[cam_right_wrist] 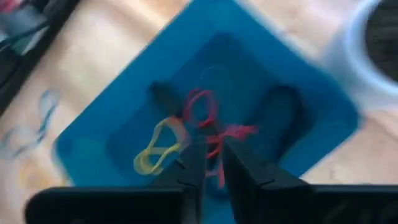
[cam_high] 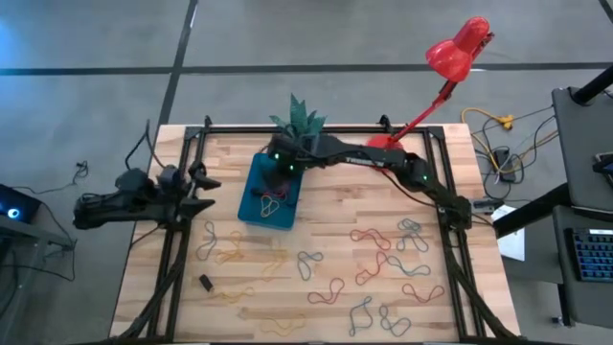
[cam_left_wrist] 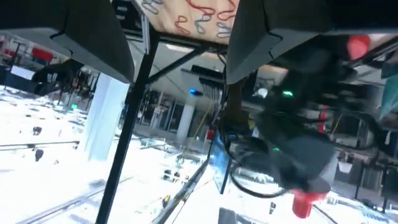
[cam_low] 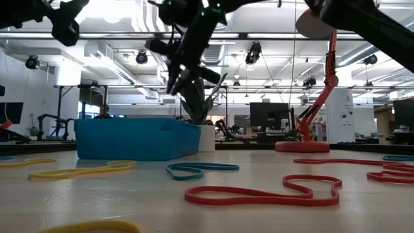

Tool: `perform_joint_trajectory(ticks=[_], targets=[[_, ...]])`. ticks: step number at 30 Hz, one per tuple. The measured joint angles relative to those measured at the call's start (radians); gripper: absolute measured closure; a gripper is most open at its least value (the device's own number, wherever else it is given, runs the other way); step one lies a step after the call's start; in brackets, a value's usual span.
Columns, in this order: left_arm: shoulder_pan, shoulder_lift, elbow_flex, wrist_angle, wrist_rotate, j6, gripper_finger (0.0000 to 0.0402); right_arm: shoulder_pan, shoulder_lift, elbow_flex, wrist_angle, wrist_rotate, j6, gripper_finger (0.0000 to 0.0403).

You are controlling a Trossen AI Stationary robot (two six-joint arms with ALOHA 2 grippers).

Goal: Pick and place rubber bands into bin
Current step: Put the orange rubber band into the blue bin, then put the blue rubber band into the blue bin

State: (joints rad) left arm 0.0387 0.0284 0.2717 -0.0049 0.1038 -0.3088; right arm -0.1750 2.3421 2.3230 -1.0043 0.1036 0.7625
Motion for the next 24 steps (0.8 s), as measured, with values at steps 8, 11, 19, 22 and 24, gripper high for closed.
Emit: perform_joint_trajectory(ticks=[8, 11, 19, 22, 24], targets=[[0.0, 0.061, -0.017, -0.061, 0.0, -0.025, 0.0162, 0.116, -0.085, 0.01, -0.306, 0.046, -0.214, 0.0254], [0.0, 0.102, -0.018, -0.055, 0.0, -0.025, 0.0162, 0.191, -0.098, -0.008, -0.513, 0.078, -0.268, 0.0226], [0.0, 0.194, -0.017, -0.059, 0.0, -0.025, 0.0162, 0.309, -0.249, -0.432, -0.482, -0.105, -0.062, 0.0233], [0.0, 0.219, -0.017, -0.059, 0.0, -0.026, 0.0162, 0.361, -0.369, -0.621, -0.41, -0.126, 0.098, 0.0245], [0.0, 0.236, -0.017, -0.054, 0.0, -0.026, 0.0162, 0.388, -0.47, -0.747, -0.371, -0.136, 0.223, 0.025]])
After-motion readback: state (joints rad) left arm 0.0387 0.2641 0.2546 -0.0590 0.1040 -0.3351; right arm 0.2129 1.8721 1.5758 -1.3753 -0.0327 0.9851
